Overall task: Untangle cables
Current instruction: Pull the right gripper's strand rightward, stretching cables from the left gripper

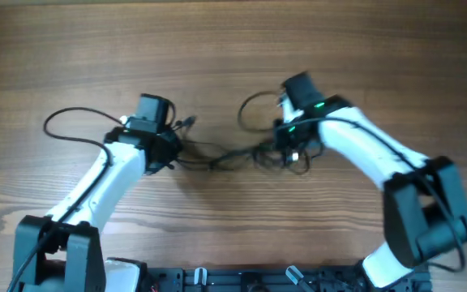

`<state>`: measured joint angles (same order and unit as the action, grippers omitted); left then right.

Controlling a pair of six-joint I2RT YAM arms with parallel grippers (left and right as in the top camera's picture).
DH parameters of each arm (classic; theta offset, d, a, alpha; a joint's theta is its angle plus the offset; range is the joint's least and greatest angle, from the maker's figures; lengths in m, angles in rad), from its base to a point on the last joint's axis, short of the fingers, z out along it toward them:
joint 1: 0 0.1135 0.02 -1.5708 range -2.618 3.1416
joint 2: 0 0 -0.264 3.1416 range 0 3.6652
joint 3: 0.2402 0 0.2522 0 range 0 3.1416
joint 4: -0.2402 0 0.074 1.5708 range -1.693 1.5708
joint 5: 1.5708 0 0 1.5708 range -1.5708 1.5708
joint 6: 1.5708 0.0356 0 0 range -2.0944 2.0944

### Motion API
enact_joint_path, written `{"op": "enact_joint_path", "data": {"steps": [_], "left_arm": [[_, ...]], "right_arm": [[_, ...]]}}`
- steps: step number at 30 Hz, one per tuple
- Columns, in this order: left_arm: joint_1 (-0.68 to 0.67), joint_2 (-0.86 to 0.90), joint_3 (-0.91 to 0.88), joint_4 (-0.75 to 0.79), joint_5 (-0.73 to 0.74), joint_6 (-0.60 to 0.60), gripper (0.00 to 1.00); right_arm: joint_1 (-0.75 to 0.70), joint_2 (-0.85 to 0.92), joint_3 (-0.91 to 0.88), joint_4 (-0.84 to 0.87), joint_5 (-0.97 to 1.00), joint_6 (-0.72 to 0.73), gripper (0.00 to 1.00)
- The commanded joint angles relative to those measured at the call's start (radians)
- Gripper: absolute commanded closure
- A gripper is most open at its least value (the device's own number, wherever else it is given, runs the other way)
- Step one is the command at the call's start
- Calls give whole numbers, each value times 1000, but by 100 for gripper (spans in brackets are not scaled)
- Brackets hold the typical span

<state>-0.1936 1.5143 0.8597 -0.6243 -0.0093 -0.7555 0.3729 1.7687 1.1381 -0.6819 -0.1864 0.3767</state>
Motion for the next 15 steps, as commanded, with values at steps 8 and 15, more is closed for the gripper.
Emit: {"op": "enact_joint_path", "data": {"steps": [8,15], "left_arm": [[119,-9,16,-23,-35,68,96],[125,-9,16,-24,-36,68,96]], "right_arm": [[-377,-256,61,-33,35,71,96],[-560,-266,61,-87,100,90,96]]}}
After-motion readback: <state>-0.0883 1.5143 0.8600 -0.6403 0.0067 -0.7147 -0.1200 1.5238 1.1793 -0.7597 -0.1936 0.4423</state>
